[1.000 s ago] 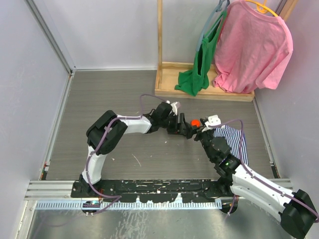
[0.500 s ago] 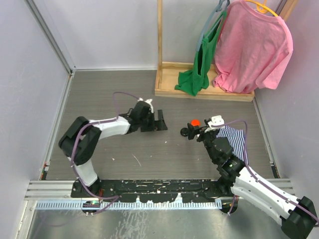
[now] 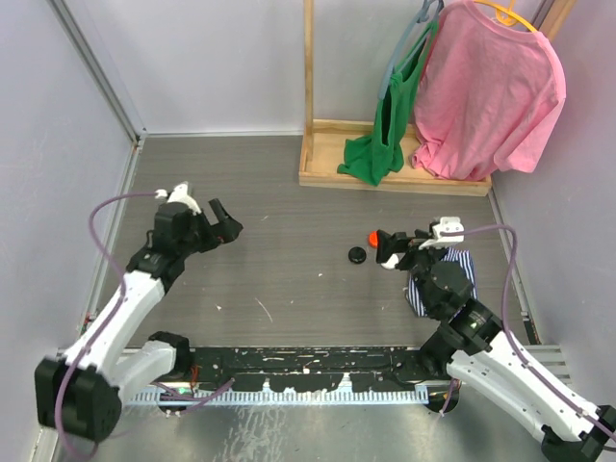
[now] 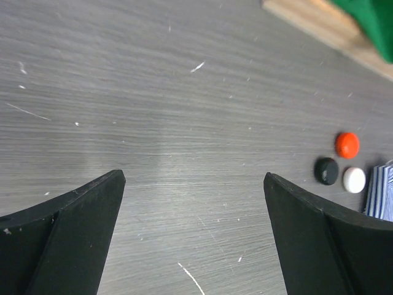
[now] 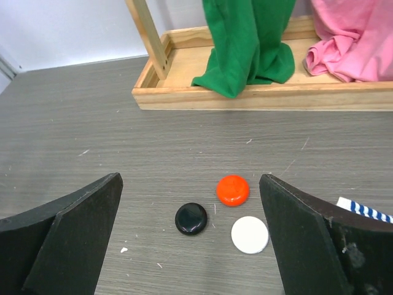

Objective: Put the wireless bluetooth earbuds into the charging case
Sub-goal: Reset both arms

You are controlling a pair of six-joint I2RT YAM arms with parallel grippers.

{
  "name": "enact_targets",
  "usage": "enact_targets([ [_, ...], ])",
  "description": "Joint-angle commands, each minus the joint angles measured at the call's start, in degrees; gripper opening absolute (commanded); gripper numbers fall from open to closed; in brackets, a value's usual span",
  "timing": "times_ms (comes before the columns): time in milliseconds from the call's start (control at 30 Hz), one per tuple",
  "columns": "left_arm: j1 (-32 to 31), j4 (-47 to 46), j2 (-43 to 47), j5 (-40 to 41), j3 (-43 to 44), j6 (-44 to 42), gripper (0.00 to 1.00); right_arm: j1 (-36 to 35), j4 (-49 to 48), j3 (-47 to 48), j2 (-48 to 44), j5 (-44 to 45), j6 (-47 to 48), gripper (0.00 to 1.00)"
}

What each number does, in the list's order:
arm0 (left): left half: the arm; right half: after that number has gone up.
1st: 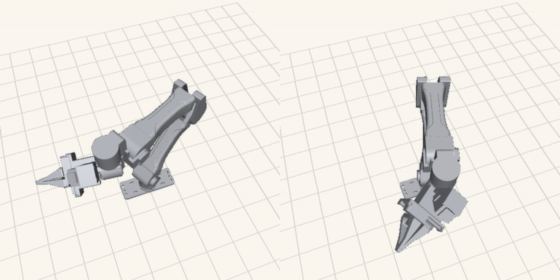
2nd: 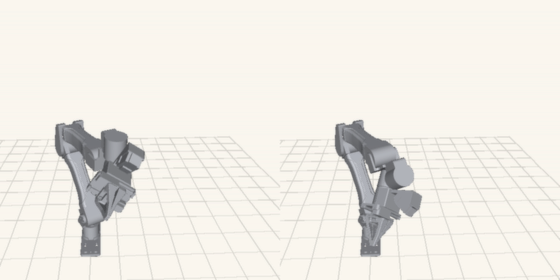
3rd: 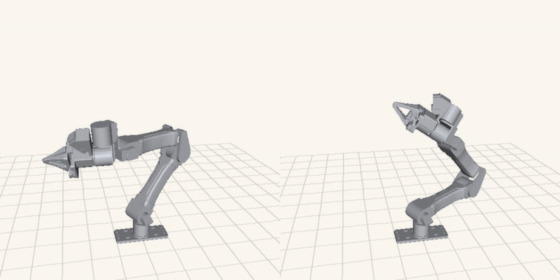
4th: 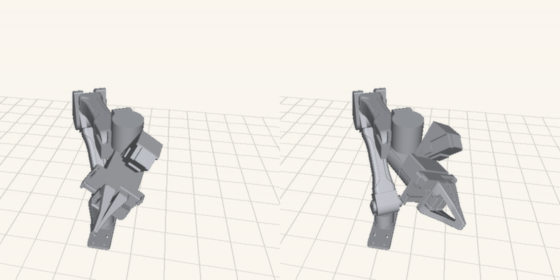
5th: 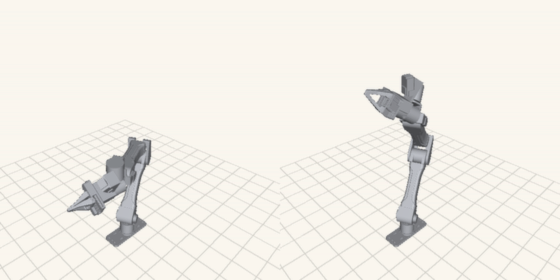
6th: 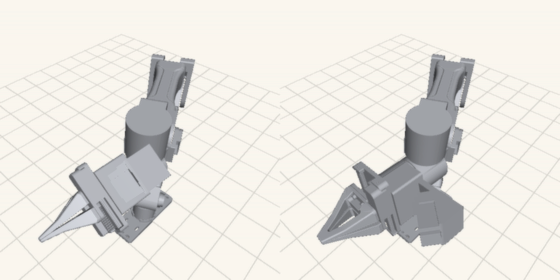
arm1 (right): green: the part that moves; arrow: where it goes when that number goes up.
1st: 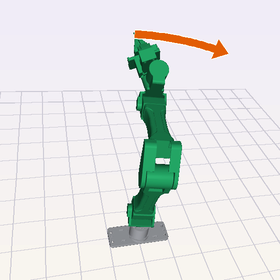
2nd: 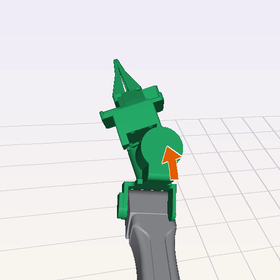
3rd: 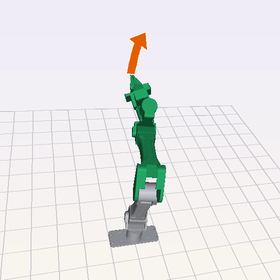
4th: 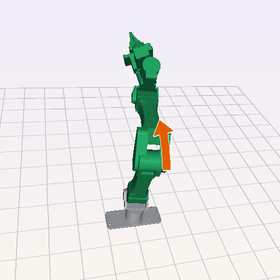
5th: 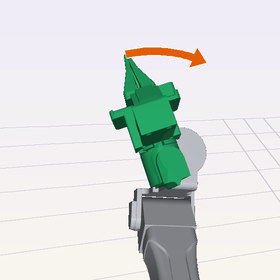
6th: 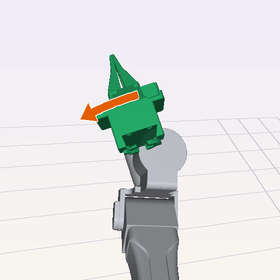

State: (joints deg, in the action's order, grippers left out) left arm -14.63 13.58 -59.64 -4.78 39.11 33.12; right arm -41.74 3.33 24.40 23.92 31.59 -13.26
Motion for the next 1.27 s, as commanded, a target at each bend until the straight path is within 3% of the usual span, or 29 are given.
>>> enact_targets([
  [0, 1.09, 9.43, 13.19, 1.74, 1.42, -1.97, 0.98, 0.25, 11.09, 8.18, -1.0, 4.97, -7.65, 1.0],
  [67, 1.02, 13.48, 18.67, 3.08, 3.79, -2.87, 0.98, 0.17, 13.78, 9.96, -3.3, 5.14, -10.06, 1.0],
  [300, 1.03, 25.8, 29.87, 6.44, 13.5, -15.64, 0.98, 0.18, 18.68, 14.54, -9.3, 5.04, -5.62, 1.0],
  [433, 1.07, 24.25, 36.23, 6.54, 11.96, -20.38, 0.98, 0.19, 21.29, 16.68, -9.51, 5.49, -4.87, 1.0],
  [600, 1.09, 17.93, 42.93, 5.02, 3.24, -18.9, 0.98, 0.21, 20.42, 15.53, -10.37, 5.27, -4.74, 1.0],
  [1233, 1.06, 20.74, 47.19, 9.69, 1.6, -20.33, 0.98, 0.17, 18.36, 13.6, -9.74, 2.53, -3.27, 1.0],
])
